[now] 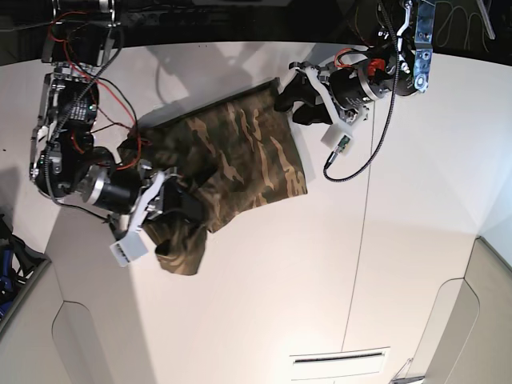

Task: Fold the T-shirt properly
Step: 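Lift the strip end with the right gripper and fold it over onto the stack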

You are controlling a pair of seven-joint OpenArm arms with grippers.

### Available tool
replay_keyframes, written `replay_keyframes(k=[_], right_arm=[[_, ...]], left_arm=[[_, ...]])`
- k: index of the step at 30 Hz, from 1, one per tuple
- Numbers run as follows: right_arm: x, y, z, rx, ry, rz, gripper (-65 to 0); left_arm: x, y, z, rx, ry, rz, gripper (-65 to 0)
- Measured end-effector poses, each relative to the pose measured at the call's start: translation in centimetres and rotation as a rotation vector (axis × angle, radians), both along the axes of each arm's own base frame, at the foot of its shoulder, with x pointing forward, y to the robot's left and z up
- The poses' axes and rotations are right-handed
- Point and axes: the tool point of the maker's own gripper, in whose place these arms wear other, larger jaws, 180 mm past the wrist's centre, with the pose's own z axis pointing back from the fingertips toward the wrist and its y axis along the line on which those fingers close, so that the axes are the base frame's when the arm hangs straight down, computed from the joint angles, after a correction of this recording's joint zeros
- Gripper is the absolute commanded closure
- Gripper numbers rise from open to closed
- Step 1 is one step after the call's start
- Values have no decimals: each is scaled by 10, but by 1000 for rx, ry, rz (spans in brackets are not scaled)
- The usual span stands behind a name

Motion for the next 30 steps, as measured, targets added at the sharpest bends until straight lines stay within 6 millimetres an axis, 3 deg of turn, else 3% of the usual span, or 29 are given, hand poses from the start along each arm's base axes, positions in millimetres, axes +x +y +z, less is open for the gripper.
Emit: replay_keyframes(k=[6, 7, 10, 12, 19, 25, 30], right_arm=[[-16, 47, -15, -81, 12, 126, 0], [-20, 55, -16, -92, 12, 156, -24], [-35, 77, -21, -115, 13, 243, -243], [-43, 91, -23, -131, 1, 291, -291], [-76, 134, -24, -128, -22, 453, -291], [-99, 166, -18, -103, -35, 546, -291], [-100, 189, 1, -40, -62, 556, -290]], left_arm=[[0, 0, 0, 0, 1, 0, -333], [0, 0, 0, 0, 1, -1, -333], [0, 0, 0, 0, 1, -1, -333], [0, 0, 0, 0, 0, 0, -333], [2, 4, 1, -1, -2, 15, -333], [7, 31, 7, -20, 14, 82, -333], [3, 49, 12, -57, 41, 111, -333]])
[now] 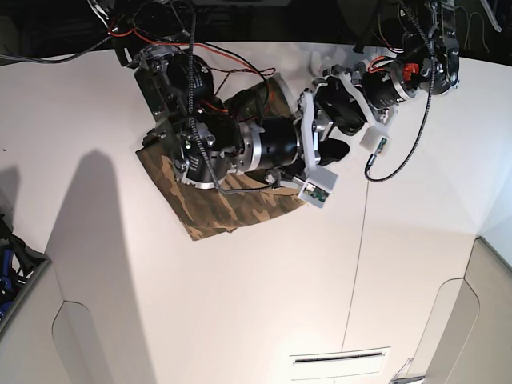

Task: Fold the T-shirt properly
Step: 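Lift the strip end with the right gripper and fold it over onto the stack, then press and tuck the folded layers with the left gripper near the collar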

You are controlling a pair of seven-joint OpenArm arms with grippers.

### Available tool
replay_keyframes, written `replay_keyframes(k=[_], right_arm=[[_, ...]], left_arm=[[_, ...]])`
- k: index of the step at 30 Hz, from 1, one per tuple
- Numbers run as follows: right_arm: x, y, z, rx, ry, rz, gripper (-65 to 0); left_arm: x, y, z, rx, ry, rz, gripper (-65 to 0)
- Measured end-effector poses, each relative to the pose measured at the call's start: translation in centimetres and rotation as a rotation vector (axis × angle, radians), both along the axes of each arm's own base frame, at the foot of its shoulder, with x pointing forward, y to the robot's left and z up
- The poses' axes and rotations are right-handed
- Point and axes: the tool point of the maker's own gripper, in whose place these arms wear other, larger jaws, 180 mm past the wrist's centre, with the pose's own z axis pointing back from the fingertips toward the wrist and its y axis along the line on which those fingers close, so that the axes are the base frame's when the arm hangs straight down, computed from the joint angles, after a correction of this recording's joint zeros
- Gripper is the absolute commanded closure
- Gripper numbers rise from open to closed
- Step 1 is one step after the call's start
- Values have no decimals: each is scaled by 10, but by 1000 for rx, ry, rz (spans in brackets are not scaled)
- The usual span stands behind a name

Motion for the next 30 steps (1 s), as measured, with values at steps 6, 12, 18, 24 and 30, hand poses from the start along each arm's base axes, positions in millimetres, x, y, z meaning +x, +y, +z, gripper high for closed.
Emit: replay_keyframes(k=[6, 12, 18, 24, 30], right_arm=[[28, -5, 8, -9, -47, -87, -288], [82, -55, 14, -11, -64, -305, -288], [128, -132, 16, 28, -35, -585, -88], [144, -225, 5, -15, -24, -820, 0], [144, -282, 2, -65, -36, -920, 0]], left_arm=[[-6, 1, 7, -68, 15, 22, -333], [-14, -14, 31, -168, -21, 14, -333], [-9, -29, 49, -267, -67, 49, -333], [-6, -52, 55, -335, -89, 48, -334], [-7, -76, 53, -366, -75, 45, -334]])
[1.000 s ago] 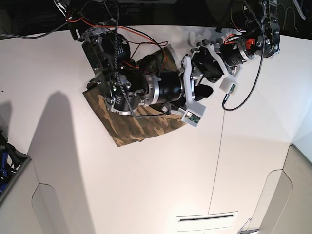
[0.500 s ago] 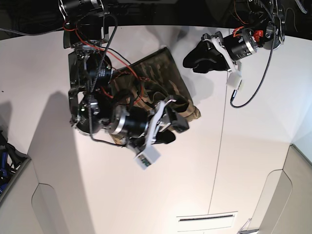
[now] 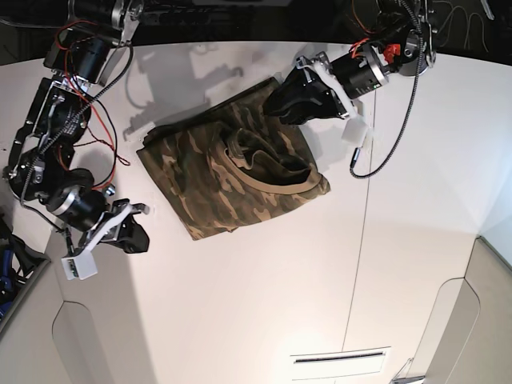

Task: Fold the T-shirt properly
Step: 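Press and tuck the folded layers with the left gripper near the collar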

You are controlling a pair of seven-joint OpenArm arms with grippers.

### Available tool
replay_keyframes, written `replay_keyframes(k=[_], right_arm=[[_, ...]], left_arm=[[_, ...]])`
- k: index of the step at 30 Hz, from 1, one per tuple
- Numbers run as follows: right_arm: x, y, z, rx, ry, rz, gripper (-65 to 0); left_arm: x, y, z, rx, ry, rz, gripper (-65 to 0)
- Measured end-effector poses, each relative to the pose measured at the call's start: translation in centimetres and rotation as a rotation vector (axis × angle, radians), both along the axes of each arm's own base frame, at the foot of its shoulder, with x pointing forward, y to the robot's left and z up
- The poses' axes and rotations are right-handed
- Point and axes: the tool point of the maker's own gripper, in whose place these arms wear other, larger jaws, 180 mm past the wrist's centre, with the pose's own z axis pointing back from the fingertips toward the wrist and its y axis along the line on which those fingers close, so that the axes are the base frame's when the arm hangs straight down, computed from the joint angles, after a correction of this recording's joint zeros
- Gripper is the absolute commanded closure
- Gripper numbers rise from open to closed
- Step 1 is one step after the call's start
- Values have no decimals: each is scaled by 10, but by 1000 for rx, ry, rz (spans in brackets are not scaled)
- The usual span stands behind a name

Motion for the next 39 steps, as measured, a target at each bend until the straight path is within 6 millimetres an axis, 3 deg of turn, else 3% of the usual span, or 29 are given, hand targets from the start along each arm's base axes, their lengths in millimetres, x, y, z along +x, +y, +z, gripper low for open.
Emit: replay_keyframes(k=[3, 6, 15, 24, 31, 33, 39], right_arm=[[-10, -21, -10, -39, 31, -23, 0], [-19, -29, -19, -58, 59, -22, 0], [-34, -28, -33, -45, 102, -13, 0], [-34, -27, -33, -44, 104, -10, 0], [-34, -27, -33, -44, 105, -10, 0], [-34, -27, -33, -44, 105, -10, 0], [-34, -26, -32, -36, 101, -7, 0]], left_arm=[[1, -14, 3, -26, -3, -8, -334], [8, -24, 1, -39, 4, 6, -334], [30, -21, -2, -7, -10, 39, -334], [33, -24, -16, 30, 18, 62, -334], [43, -23, -15, 37, 1, 65, -333], [43, -23, -15, 41, 2, 64, -293], [45, -22, -20, 87, -9, 75, 0]])
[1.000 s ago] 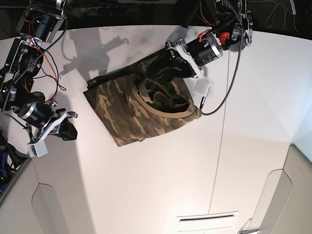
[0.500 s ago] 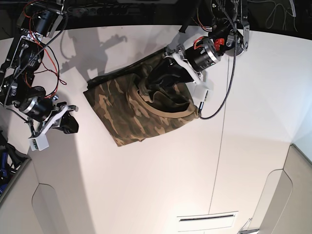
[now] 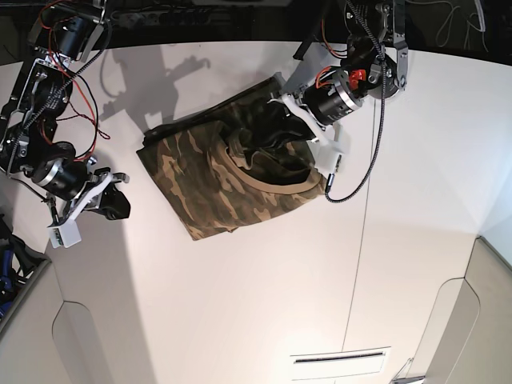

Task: Fold the T-shirt properly
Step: 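Press and tuck the folded layers with the left gripper near the collar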

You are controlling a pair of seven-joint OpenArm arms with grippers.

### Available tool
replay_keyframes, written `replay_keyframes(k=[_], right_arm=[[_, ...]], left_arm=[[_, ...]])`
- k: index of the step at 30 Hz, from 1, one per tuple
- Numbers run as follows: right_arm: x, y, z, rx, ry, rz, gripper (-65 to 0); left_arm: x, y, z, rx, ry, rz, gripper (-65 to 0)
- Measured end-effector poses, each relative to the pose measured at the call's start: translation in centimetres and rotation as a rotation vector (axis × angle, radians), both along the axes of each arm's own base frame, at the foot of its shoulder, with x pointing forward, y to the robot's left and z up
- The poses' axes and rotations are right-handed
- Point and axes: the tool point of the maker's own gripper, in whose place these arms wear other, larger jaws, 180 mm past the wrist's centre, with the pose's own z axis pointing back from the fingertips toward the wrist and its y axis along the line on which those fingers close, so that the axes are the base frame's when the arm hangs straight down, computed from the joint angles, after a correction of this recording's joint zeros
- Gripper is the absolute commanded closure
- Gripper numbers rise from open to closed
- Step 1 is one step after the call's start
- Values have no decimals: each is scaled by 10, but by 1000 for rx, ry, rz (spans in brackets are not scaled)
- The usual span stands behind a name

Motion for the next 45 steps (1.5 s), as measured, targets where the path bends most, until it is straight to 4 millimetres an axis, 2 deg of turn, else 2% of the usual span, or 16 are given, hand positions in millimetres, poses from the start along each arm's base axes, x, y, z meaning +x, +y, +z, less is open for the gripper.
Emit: replay_keyframes(k=[5, 9, 13, 21, 29, 37, 38, 42, 43, 45], right_arm=[[0, 1, 0, 4, -2, 1, 0], [0, 1, 1, 6, -2, 2, 0], [0, 1, 1, 6, -2, 2, 0], [1, 1, 1, 8, -7, 0, 0], [1, 1, 2, 8, -7, 0, 0], [1, 1, 2, 9, -10, -1, 0], [1, 1, 2, 8, -10, -1, 0], [1, 1, 2, 9, -10, -1, 0], [1, 1, 2, 9, -10, -1, 0], [1, 1, 2, 9, -10, -1, 0]], left_arm=[[2, -7, 4, -7, -12, -17, 0], [-5, -10, 6, 18, -12, -67, 0], [-11, -5, 23, 47, -62, -84, 0], [-39, 1, 47, 106, -114, -122, 0], [-60, 6, 40, 145, -78, -134, 0], [-70, 6, 35, 146, -47, -139, 0], [-71, 6, 34, 146, -43, -139, -14], [-73, 6, 33, 149, -37, -143, -261], [-73, 6, 33, 151, -35, -145, -298], [-74, 6, 32, 153, -31, -149, -307]])
